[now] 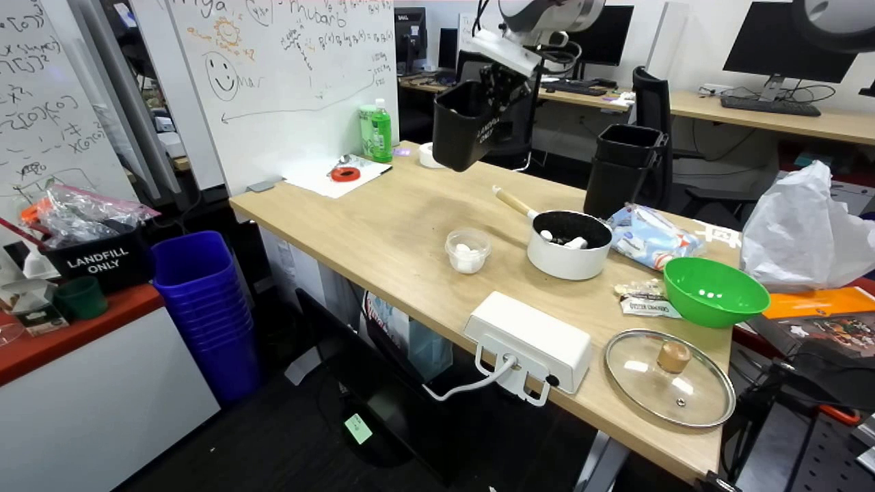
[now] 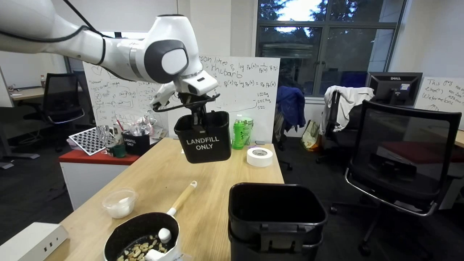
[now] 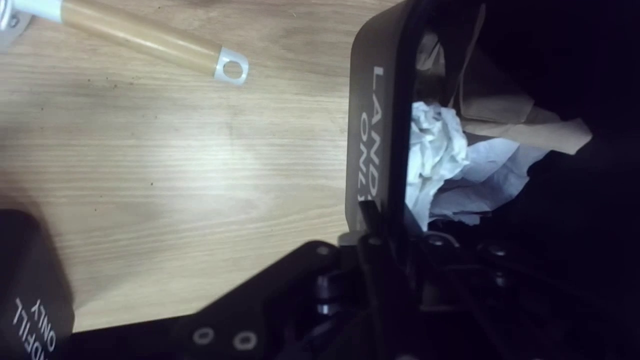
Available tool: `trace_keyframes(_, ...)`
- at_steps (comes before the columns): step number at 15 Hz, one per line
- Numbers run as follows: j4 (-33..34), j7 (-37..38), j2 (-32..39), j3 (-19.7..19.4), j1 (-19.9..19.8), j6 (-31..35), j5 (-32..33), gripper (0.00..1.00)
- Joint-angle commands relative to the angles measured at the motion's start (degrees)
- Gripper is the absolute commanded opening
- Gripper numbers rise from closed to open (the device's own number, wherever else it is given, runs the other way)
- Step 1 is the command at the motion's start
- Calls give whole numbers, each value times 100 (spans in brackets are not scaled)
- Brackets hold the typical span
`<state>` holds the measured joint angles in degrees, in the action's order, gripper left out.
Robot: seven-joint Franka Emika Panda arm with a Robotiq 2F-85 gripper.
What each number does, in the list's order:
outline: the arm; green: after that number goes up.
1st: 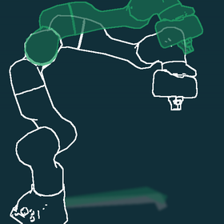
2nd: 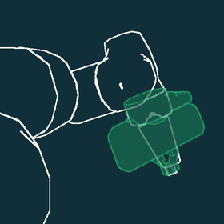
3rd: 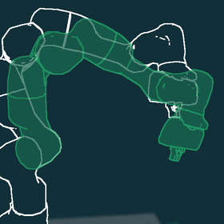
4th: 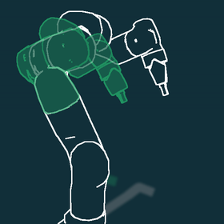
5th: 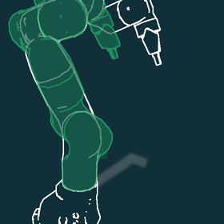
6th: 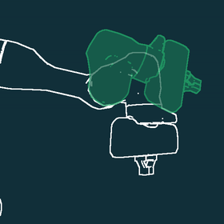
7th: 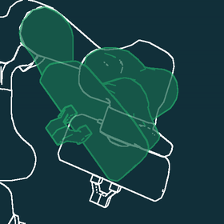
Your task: Stack the bins
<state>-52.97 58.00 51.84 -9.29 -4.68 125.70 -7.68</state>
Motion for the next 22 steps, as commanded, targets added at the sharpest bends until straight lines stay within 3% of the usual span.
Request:
trace_keyframes(1, -960, -440, -822, -170, 198, -11, 450, 2)
trace_keyframes(11, -3300, -1512, -2711, -138, 178, 603, 1087, 2)
trace_keyframes(14, -4027, -2114, -3214, -94, 114, 867, 1068, 2)
trace_keyframes(16, -4432, -2932, -3485, -23, -5, 958, 970, 2)
trace_keyframes(20, -5068, -4341, -3904, 86, -202, 984, 506, 2)
trace_keyframes(21, -4657, -3759, -3606, -76, -63, 744, 759, 9)
trace_keyframes(22, -4784, -4005, -3692, -45, -100, 756, 661, 9)
